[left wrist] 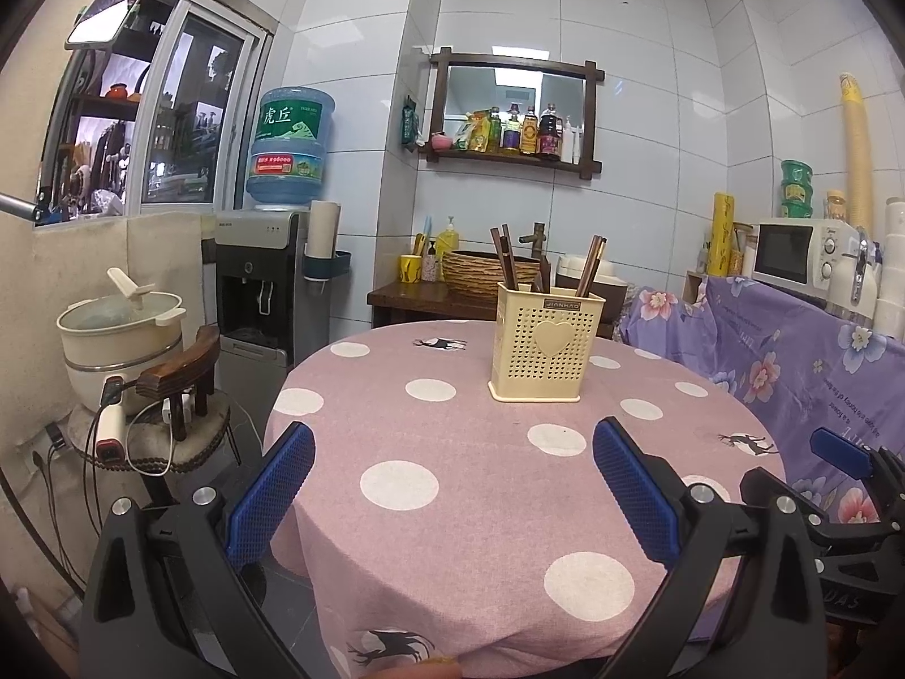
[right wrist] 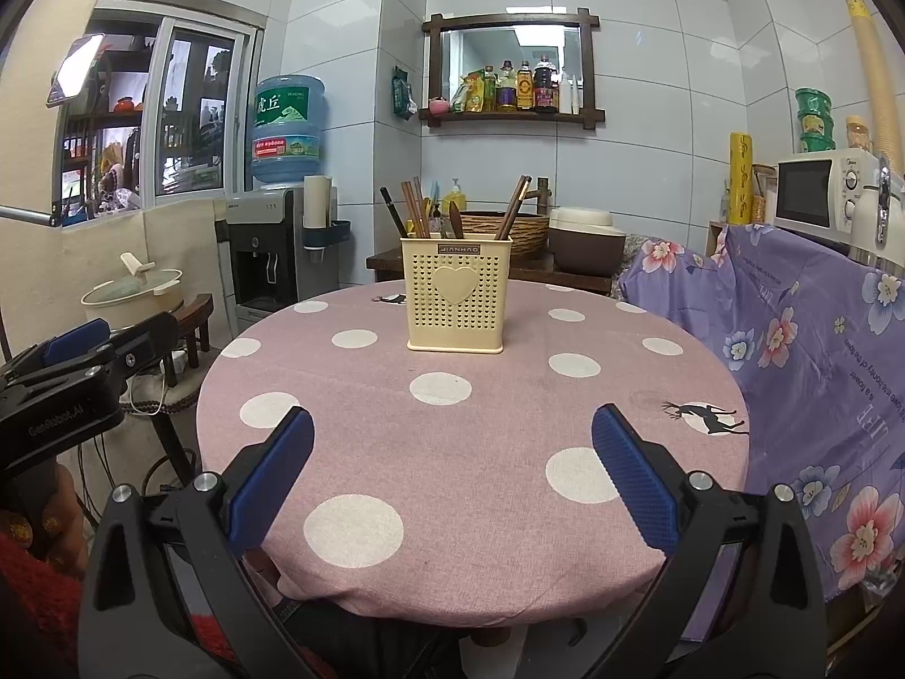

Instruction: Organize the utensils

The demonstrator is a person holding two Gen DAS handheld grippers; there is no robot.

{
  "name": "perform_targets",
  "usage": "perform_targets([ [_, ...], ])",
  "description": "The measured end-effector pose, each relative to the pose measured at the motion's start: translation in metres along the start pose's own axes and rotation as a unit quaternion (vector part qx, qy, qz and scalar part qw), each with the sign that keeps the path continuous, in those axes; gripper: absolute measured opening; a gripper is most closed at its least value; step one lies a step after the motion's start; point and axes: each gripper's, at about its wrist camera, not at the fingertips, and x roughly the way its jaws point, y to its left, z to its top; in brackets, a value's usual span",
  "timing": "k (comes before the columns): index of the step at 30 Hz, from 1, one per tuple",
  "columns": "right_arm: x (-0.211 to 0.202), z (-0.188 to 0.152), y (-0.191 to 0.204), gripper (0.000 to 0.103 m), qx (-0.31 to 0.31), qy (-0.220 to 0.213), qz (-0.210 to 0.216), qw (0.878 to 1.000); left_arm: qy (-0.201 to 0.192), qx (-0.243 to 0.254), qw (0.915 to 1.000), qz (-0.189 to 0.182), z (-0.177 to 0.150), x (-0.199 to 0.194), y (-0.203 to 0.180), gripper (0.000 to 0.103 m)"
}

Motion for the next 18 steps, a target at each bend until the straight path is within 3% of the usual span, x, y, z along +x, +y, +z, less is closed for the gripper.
perform_targets([
  [18,0.0009,-0.0005,0.0023,0.097,0.001,0.005,-0.004,1.000,0.010,-0.003,0.9999,0.004,-0.0017,0.0025,-0.0008,0.098],
])
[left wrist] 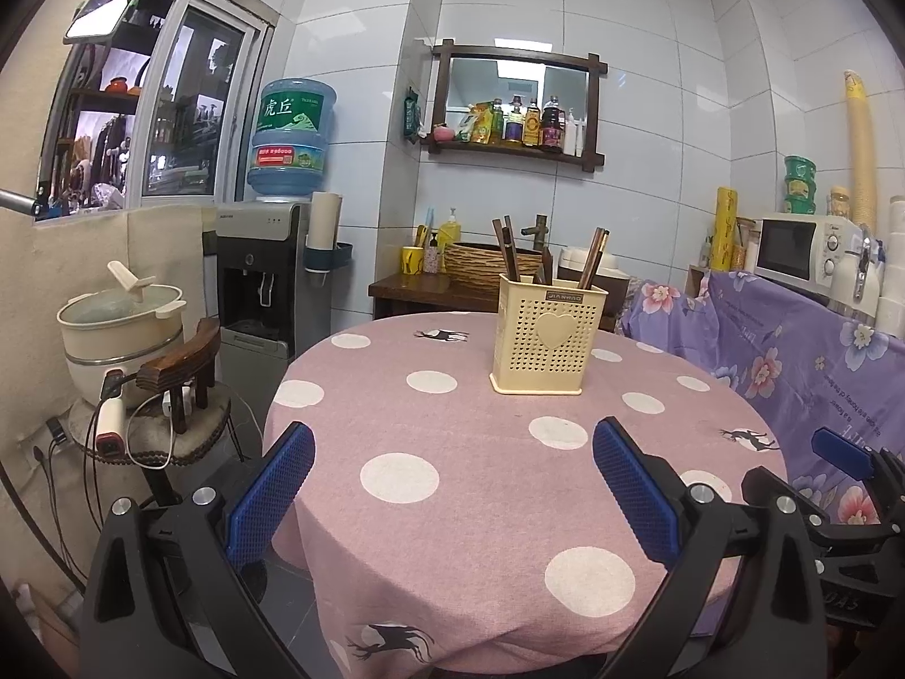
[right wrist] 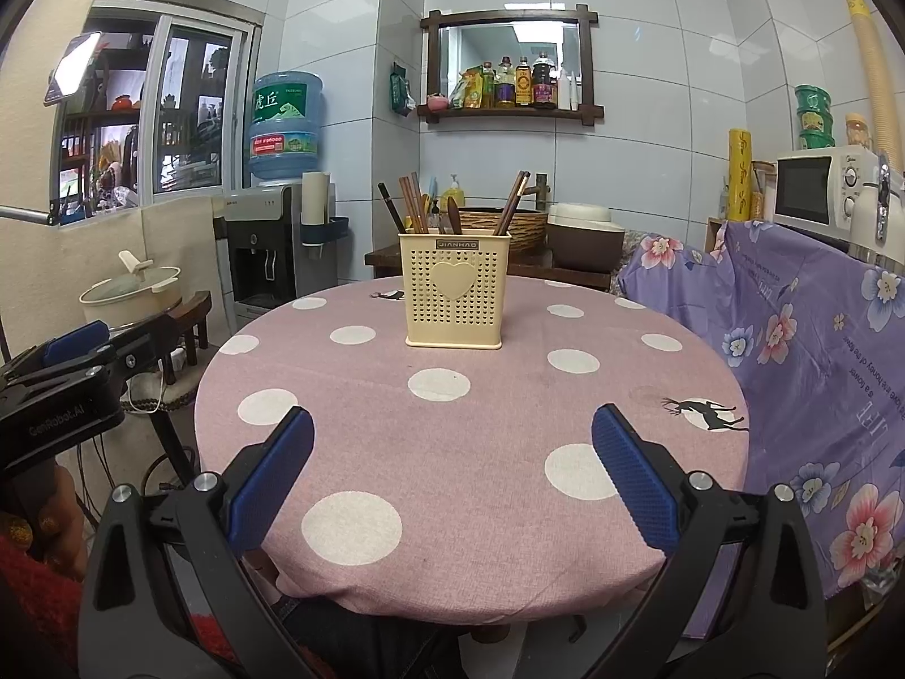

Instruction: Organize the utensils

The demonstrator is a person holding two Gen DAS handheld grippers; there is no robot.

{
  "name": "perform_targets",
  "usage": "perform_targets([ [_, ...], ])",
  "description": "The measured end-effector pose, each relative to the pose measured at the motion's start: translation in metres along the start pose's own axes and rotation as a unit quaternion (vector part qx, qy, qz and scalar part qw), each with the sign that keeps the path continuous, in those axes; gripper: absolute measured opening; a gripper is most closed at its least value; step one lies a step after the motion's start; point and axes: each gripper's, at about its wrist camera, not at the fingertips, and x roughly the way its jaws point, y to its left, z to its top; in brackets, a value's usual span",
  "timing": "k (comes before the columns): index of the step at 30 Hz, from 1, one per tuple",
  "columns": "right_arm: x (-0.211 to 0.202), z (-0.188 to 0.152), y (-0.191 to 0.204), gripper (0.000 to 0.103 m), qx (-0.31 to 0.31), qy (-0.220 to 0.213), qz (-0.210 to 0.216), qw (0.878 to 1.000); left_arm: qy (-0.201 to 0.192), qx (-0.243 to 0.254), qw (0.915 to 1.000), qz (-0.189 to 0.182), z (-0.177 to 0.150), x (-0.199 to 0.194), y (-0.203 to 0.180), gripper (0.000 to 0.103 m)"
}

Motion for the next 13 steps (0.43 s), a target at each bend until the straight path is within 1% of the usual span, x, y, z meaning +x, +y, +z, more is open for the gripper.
perform_targets([
  [13,-0.0002,-0.0001,-0.0004,0.097,0.000,0.000,-0.001,1.000,0.004,0.001,1.0000,0.004,-0.0016,0.0012,0.0002,0.098],
])
